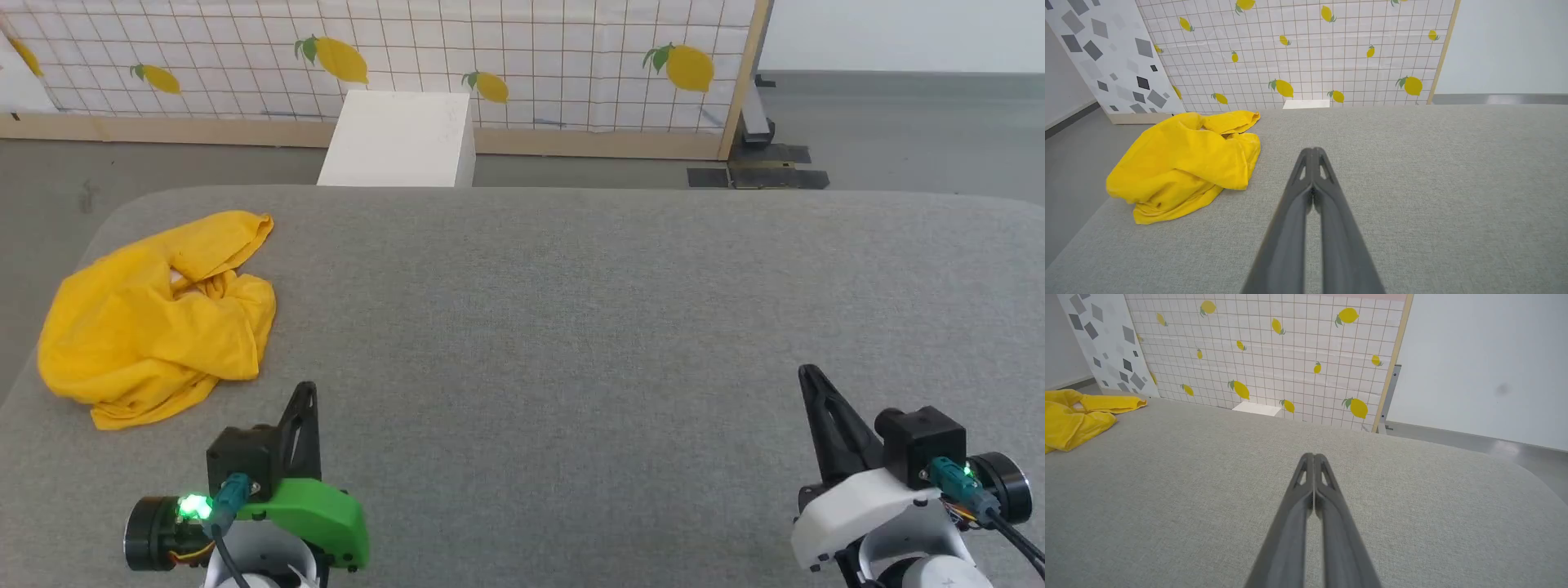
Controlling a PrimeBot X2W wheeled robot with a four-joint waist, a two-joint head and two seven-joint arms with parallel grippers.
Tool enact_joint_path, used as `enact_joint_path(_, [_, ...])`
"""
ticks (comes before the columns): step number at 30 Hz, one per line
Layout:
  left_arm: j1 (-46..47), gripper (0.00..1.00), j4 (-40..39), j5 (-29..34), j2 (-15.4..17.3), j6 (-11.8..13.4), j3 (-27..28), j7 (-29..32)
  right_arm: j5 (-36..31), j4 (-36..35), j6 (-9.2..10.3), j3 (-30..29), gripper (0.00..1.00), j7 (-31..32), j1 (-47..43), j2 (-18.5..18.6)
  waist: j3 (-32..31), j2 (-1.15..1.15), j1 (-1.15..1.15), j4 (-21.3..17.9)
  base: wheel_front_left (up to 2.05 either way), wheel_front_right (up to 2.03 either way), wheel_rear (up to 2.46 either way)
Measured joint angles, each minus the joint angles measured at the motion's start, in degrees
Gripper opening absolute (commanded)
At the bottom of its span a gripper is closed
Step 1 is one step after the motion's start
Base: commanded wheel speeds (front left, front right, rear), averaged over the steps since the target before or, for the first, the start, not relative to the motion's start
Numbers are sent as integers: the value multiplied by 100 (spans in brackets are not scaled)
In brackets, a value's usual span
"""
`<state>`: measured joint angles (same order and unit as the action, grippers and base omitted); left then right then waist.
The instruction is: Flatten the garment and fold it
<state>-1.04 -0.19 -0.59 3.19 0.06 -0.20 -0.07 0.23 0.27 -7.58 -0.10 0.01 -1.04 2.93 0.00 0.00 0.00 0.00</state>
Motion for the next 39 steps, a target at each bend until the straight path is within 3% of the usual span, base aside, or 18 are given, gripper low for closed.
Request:
enact_joint_path(8, [0,0,0,0,0,0,-1,0,0,0,0,0,0,0,0,0,0,0,0,0,0,0,0])
enact_joint_path(9, [0,100,0,0,0,0,-1,0,0,0,0,0,100,0,0,0,0,0,0,0,0,0,0])
enact_joint_path(39, [-11,100,-1,-109,2,-60,22,-261,81,93,0,-386,100,-259,-7,1,-21,0,0,66,0,0,0])
